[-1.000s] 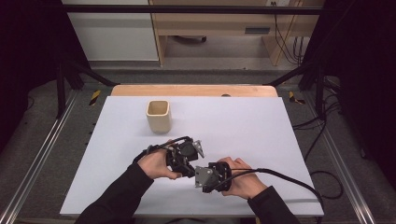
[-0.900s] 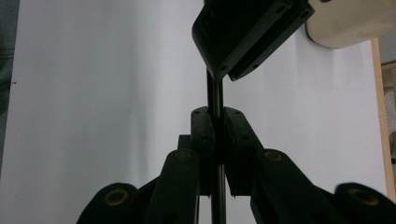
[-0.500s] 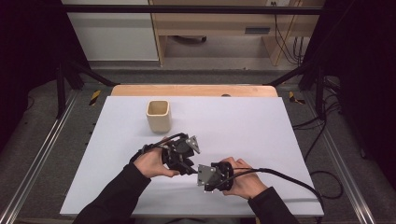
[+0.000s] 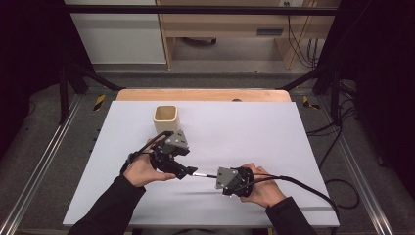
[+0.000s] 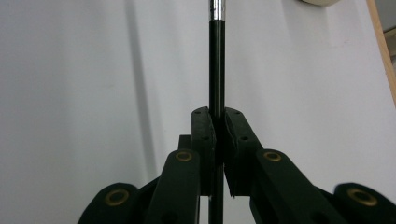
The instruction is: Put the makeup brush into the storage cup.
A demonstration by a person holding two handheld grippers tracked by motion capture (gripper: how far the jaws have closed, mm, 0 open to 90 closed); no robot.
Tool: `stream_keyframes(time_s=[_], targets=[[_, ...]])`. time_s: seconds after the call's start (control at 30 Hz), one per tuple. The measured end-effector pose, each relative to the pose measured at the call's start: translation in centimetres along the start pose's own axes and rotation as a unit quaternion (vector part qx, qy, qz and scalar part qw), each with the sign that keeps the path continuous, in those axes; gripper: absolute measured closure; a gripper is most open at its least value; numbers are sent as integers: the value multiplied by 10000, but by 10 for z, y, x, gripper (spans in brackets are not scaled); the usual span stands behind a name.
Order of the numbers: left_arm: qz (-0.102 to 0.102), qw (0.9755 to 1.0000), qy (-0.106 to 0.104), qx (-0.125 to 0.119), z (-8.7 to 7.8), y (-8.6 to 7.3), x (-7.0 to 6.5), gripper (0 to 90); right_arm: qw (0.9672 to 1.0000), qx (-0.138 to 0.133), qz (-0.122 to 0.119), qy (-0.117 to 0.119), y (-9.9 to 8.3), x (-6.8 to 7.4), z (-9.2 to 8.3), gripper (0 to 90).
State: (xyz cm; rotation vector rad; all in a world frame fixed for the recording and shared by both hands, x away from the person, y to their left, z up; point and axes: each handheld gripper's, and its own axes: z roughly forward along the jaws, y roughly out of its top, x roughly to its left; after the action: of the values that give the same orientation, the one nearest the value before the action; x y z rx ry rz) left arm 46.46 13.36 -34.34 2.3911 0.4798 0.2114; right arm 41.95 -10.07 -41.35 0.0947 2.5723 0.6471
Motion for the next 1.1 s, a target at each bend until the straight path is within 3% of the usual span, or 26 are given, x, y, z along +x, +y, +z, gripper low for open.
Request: stream_keyframes(time_s=[0.07, 0.17, 0.37, 0.73, 0.8, 0.97, 1.1], targets=[[-133, 9997, 99, -193, -6, -7, 2, 274, 10000, -10, 3, -11, -3, -2, -1, 840], [-391, 9975, 288, -522, -12, -17, 4, 238, 9997, -88, 233, -72, -6, -2, -1, 839], [-681, 9928, 514, -843, -17, -40, 5, 184, 9991, -151, 383, -102, -10, -4, -1, 839], [-1121, 9802, 631, -1502, -19, -72, -4, 157, 9942, -460, 944, -222, -18, -4, 0, 839], [-1189, 9777, 653, -1602, -16, -75, -5, 147, 9916, -561, 1141, -221, -19, -3, 0, 839], [-1266, 9743, 715, -1720, -12, -79, -7, 133, 9846, -817, 1504, -348, -23, -5, -1, 839], [-1397, 9692, 716, -1895, -8, -83, -7, 129, 9780, -1000, 1778, -440, -25, -5, 0, 838]])
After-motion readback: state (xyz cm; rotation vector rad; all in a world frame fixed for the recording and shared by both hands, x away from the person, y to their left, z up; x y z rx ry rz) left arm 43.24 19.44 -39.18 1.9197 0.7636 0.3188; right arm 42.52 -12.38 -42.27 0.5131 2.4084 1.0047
